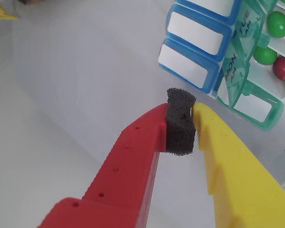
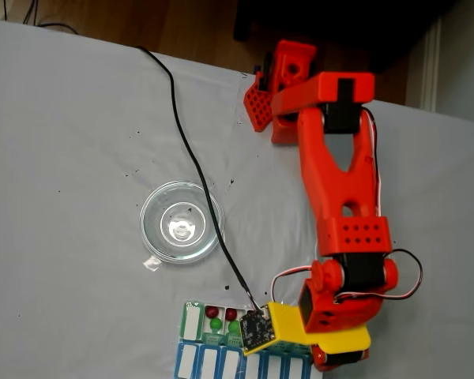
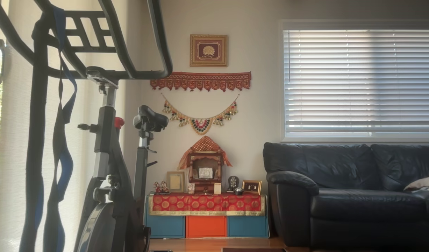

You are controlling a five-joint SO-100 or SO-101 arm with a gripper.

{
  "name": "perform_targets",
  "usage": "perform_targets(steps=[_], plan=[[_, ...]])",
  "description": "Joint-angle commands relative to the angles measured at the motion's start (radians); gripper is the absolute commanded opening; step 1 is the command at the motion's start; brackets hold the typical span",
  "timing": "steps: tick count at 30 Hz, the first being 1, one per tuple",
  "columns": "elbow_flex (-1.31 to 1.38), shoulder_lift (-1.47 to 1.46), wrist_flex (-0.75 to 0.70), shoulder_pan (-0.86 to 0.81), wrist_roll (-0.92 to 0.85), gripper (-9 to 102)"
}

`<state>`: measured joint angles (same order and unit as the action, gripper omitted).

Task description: Sort medicines into box.

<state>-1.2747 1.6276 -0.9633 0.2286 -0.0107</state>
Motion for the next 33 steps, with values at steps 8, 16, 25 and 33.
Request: perform_targets(steps=[8,16,25,33], plan=[[-0.1,0.066,0.141,0.023,-0.069,1],[-0.16,0.078,0.143,0.015,-0.115,1],[-0.172,0.066,0.084,-0.012,-0.167,1],[-0.072,0.037,-0.109,-0.02,-0.172,1]])
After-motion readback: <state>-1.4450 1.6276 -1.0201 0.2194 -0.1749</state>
